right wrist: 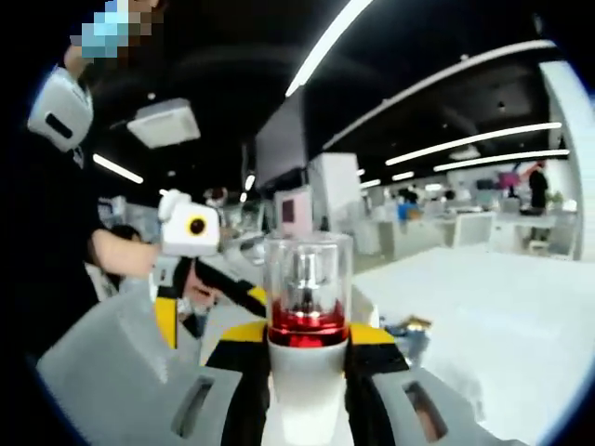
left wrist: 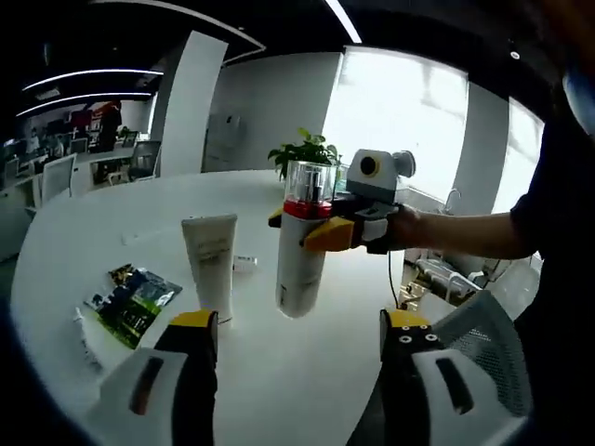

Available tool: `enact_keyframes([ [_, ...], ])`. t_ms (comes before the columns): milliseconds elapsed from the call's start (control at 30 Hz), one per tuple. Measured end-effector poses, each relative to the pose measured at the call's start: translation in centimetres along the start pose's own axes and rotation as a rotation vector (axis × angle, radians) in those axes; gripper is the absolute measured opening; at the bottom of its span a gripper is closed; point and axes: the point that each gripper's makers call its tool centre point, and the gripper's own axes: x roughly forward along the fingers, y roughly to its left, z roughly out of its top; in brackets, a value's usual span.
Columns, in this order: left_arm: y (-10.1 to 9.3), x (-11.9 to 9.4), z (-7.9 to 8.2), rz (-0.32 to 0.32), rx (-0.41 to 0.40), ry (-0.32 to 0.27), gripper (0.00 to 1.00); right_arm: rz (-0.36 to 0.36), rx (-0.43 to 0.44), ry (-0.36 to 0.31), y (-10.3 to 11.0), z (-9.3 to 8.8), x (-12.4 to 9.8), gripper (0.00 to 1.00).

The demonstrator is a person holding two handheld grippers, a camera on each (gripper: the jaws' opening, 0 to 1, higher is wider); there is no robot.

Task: Arrange the skincare products in the storage area until every visible bottle or jar stands upright without overlapping.

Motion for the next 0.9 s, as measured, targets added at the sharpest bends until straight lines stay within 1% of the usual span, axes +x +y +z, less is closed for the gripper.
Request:
enact_keyframes([
  [133,1.0,-1.2,-0.9,0.043,-0.049,-0.021,0.73,0.002,0.007,0.019,-0.8,-1.7,0.2,0.23],
  [233,1.4,-2.1,-1.8,0.072,-0.064,-0.017,0.79,-0.005,0.002,0.026,-1.5,-2.7,0.4,0.23],
  [267,1.7,-2.5,-2.0,0.091,-0.058,-0.024,0.80,-0.007,0.001,0.026,-1.7,-2.9,0.4,0.23],
  [333,1.8,-3.0,-2.3,0.099,-0.055,-0.022,0.82,-0.012,-0.009,0.025,-2.2,-3.3,0.7,0.23],
  [467,2.3,-4.0,-2.4,0.118,-0.037,-0.029,0.84,-0.009,-0.031,0.019,-2.9,-4.0,1.2,0.23],
  [533,2.8,-4.5,-2.3,0.130,-0.042,-0.049,0.85,0.002,-0.048,0.017,-3.1,-4.3,1.5,0.23],
  [667,3.8,-5.4,-2.1,0.158,-0.042,-0.063,0.93,0.003,-0.073,0.021,-3.8,-5.3,2.0,0.23],
  [700,3.9,-5.6,-1.7,0.168,-0.029,-0.084,0.95,0.004,-0.081,0.021,-3.9,-5.4,2.1,0.23],
  [733,3.8,-6.0,-1.0,0.163,-0.010,-0.130,0.96,0.003,-0.087,0.020,-3.9,-5.4,2.2,0.23],
  [767,3.8,-6.1,-0.9,0.161,-0.019,-0.138,0.97,-0.001,-0.093,0.015,-4.1,-5.4,2.2,0.23],
  [833,4.2,-6.4,-1.2,0.162,-0.039,-0.137,0.97,-0.002,-0.099,0.004,-4.3,-5.5,2.3,0.23],
  [900,4.6,-6.3,-2.0,0.171,-0.032,-0.111,0.98,-0.002,-0.099,-0.006,-4.5,-5.6,2.2,0.23],
])
